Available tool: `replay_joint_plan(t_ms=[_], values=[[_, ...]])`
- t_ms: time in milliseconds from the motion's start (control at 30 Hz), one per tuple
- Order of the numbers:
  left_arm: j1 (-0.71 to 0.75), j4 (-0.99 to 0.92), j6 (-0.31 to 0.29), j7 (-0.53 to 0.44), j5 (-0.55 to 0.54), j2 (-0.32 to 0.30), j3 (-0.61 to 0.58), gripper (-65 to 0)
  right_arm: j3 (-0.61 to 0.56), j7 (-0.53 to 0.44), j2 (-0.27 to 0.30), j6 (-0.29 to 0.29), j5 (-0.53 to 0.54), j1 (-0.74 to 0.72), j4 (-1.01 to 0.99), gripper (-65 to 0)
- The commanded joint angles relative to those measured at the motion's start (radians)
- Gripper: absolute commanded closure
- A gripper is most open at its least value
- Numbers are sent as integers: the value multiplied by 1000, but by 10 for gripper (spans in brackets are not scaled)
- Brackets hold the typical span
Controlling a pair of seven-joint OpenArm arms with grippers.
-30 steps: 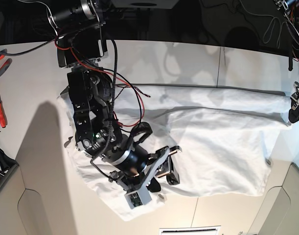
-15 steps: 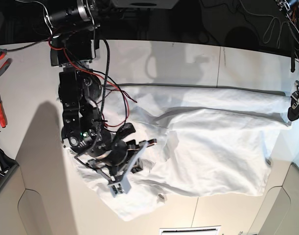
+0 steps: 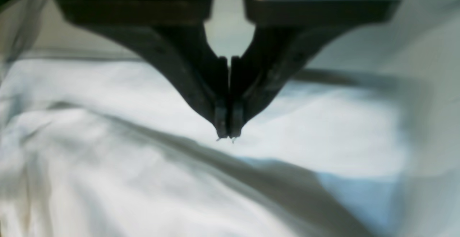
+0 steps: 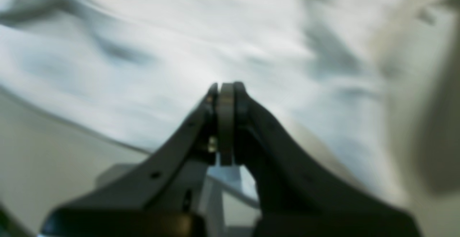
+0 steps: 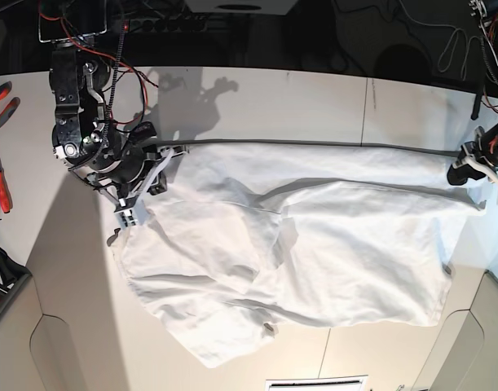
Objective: Layout the t-shirt on the table in an organized manner, then fold the t-shirt properly
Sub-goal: 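Lift the shirt edge with both grippers and stretch it taut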
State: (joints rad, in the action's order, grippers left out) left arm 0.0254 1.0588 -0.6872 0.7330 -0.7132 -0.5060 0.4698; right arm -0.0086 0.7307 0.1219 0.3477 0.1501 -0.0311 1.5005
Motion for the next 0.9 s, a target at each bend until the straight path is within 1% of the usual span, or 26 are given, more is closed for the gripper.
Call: replay_joint_plan(t_ms=[0,33,100,133,167,267,400,467,533,600,767,833,867], values=[[-15,15,-11,-87,37,-26,-29,0,3,-33,12,-20,-9,-27,5,0],[-21,15,-11,-156,105,-25,-65,0,3,-44,14,-40,-25,-32,-7,0],[-39,15,95,-229,243,-23,-118,0,5,-55,14,-85,-70,-44,-42,0],[-48,15,133,-234,298,-23,-136,0,5,-54,14,-95,-85,-47,-65,0],[-55,15,158,-234,336,-23,-150,0,8,-53,15,-99,-93,-49,-89,0],[-59,15,207,-211,384,-23,-177,0,11,-53,23,-97,-94,-48,-162,0],[-48,15,209,-138,394,-24,-183,0,11,-51,50,-98,-96,-35,-208,0],[-24,15,222,-130,397,-27,-182,0,15,-38,68,-99,-110,-14,-204,0],[7,15,251,-130,404,-30,-181,0,26,-19,85,-101,-113,11,-200,0],[40,15,257,-130,403,-32,-180,0,39,8,96,-101,-112,43,-183,0],[111,15,257,-130,393,-31,-155,0,60,31,97,-97,-98,175,-43,0],[131,15,256,-130,370,-31,-119,0,60,34,97,-98,-98,238,42,0],[141,15,246,-130,352,-31,-94,0,60,37,97,-98,-98,268,83,0]])
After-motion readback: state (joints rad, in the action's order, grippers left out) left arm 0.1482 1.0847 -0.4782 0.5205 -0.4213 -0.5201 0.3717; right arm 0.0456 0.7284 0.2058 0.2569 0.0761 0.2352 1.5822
